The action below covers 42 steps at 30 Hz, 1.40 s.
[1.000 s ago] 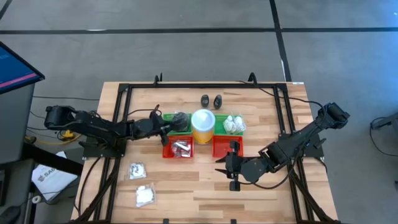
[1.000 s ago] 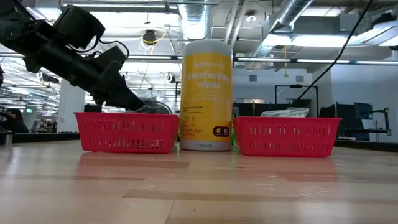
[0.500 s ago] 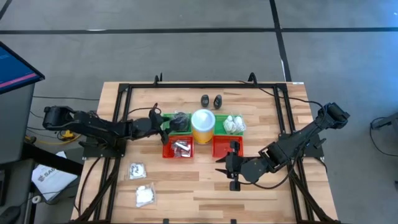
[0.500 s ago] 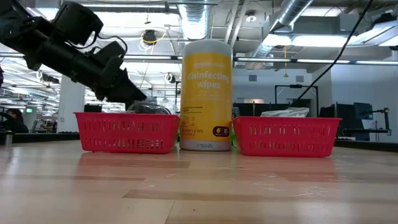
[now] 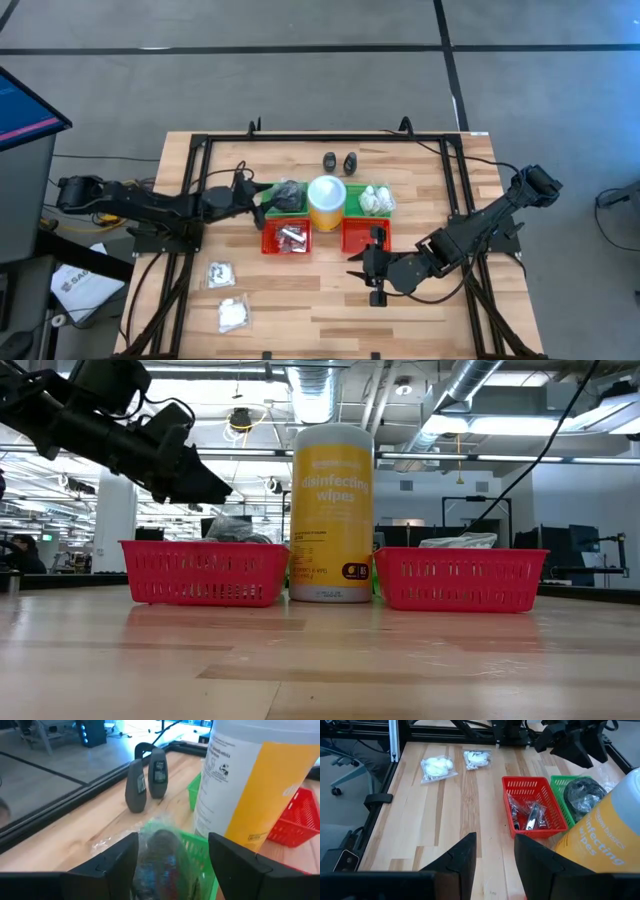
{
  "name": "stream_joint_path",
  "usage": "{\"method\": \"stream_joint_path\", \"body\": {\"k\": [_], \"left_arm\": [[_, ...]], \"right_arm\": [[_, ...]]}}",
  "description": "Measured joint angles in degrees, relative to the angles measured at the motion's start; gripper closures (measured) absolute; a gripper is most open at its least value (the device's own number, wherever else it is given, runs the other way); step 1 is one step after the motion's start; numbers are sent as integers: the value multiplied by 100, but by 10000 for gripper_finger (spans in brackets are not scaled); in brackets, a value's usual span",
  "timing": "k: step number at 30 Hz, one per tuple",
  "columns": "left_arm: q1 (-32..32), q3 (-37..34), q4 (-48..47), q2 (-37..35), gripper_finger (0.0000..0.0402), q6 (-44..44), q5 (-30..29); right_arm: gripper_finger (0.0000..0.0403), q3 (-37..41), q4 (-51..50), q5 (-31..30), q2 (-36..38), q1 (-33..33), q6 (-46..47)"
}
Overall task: Pick & Place Travel size toiletries
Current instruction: Put the hairbrush into the left green basket, then put the top vanity pack into the right green basket
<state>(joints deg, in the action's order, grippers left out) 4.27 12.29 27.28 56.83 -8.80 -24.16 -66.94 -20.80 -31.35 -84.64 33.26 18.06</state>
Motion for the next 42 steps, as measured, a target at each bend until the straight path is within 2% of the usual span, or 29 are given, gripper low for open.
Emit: {"method": "stream_joint_path", "body": {"k": [7, 14, 21, 28, 36, 39, 42], "left_arm": [[-91, 0, -634, -345, 173, -40, 0], [-509, 0, -1119, -607, 184, -100, 0], [-1284, 0, -1909, -633, 196, -764, 62], [-2200, 0, -2290, -667, 205, -1396, 175], [-2961, 0, -2790, -698, 216, -2338, 215], [-3127, -2, -3173, -697, 221, -3010, 545], [-3247, -2, -3406, -696, 226, -3640, 1124]], "right_arm": [[280, 0, 0, 0, 0, 0, 0], [280, 0, 0, 1, 0, 0, 39], [280, 0, -20, 0, 0, 0, 150], [280, 0, -20, 1, 0, 0, 150], [280, 0, -20, 2, -2, 0, 151], [280, 0, -20, 2, -2, 0, 151], [280, 0, -17, 2, -2, -2, 151]]}}
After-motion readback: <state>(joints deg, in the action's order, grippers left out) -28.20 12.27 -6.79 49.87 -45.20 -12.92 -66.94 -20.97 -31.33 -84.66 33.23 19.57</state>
